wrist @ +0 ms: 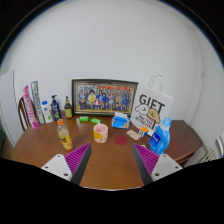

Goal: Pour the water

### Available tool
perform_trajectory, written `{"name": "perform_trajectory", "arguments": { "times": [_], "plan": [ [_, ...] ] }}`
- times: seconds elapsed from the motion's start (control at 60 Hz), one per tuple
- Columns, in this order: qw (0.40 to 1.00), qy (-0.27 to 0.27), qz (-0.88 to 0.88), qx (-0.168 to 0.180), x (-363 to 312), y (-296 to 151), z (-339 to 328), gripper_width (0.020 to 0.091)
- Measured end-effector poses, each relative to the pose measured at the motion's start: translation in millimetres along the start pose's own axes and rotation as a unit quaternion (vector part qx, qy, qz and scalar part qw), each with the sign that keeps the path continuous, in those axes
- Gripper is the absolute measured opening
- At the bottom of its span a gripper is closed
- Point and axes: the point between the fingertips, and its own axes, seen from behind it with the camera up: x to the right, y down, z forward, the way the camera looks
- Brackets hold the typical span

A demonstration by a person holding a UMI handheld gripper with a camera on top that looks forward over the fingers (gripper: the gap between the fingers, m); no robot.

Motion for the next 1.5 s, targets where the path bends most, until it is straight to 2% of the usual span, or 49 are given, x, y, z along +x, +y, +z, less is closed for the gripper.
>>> {"name": "perform_trajectory", "arguments": {
  "times": [0.233, 0.5, 0.717, 0.917, 0.967, 1.033, 1.1, 1.117, 1.167, 1.2, 1.233, 1.25, 1.267, 1.283, 1.317, 1.333, 1.5],
  "plan": [
    [0.999, -0.011, -0.01, -0.03, -42, 28, 35, 0.0855],
    [0.998, -0.053, -0.013, -0.043, -165, 63, 96, 0.0855],
    [0.997, -0.071, 0.013, -0.012, -253, 59, 169, 0.0855],
    [0.999, -0.042, 0.019, 0.011, -267, 53, 244, 0.0838],
    [0.999, -0.038, 0.02, 0.014, -267, 55, 262, 0.0806],
    [0.998, -0.047, 0.019, 0.021, -275, 57, 279, 0.0701],
    [0.998, -0.056, 0.019, 0.023, -280, 60, 290, 0.0541],
    [0.998, -0.055, 0.019, 0.026, -280, 61, 291, 0.0477],
    [0.997, -0.061, 0.019, 0.039, -282, 56, 294, 0.0462],
    [0.997, -0.062, 0.018, 0.041, -281, 55, 294, 0.0403],
    [0.997, -0.061, 0.021, 0.042, -281, 55, 295, 0.0389],
    [0.997, -0.063, 0.023, 0.041, -281, 54, 295, 0.0352],
    [0.997, -0.063, 0.026, 0.039, -281, 55, 296, 0.036],
    [0.997, -0.064, 0.029, 0.037, -280, 55, 296, 0.0312],
    [0.997, -0.065, 0.037, 0.032, -280, 55, 296, 0.0315],
    [0.997, -0.066, 0.04, 0.03, -279, 54, 296, 0.0272],
    [0.992, -0.095, 0.063, 0.048, -284, 17, 287, 0.0272]
  ]
}}
